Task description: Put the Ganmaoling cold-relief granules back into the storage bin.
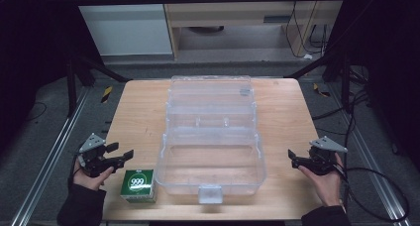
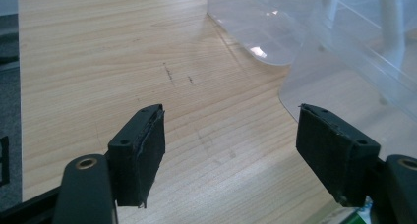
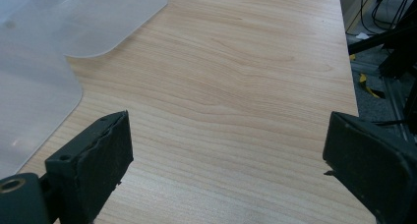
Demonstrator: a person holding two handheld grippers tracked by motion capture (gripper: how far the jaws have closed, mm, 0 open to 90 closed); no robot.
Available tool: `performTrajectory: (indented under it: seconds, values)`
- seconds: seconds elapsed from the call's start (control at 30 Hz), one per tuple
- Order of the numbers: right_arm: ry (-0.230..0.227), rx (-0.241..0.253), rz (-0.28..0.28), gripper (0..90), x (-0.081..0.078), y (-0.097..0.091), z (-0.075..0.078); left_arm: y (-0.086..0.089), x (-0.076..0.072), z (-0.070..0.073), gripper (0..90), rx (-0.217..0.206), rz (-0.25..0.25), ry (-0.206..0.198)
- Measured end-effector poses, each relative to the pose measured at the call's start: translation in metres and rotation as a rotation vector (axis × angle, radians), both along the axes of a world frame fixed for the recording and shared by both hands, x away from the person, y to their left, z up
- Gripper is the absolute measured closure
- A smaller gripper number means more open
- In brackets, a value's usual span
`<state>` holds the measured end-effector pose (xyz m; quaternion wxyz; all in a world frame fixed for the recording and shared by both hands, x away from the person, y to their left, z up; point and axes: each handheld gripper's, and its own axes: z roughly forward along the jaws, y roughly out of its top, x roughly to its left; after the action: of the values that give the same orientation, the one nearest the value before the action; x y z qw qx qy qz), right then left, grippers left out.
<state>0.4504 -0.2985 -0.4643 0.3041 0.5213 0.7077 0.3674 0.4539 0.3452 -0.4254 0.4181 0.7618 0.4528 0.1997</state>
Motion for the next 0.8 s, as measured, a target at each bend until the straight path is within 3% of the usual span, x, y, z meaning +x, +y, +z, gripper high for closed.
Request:
performTrajectory:
  seconds: [0.17,0.4,0.6,0.8]
  values:
    - [0.001,-0.01,0.007,4.9,0.0,0.001,-0.001,0.001,-0.001,0.017,23.6,0.013,-0.073,-0.005]
    - [0.008,-0.023,0.018,4.5,0.0,0.003,-0.002,-0.002,-0.005,0.037,20.9,0.081,-0.187,-0.002]
    - [0.015,-0.03,0.027,4.3,0.0,0.003,-0.003,-0.005,-0.005,0.048,19.7,0.108,-0.25,0.009]
    - [0.021,-0.045,0.036,3.9,0.0,0.004,-0.005,-0.014,-0.008,0.059,18.0,0.18,-0.348,0.026]
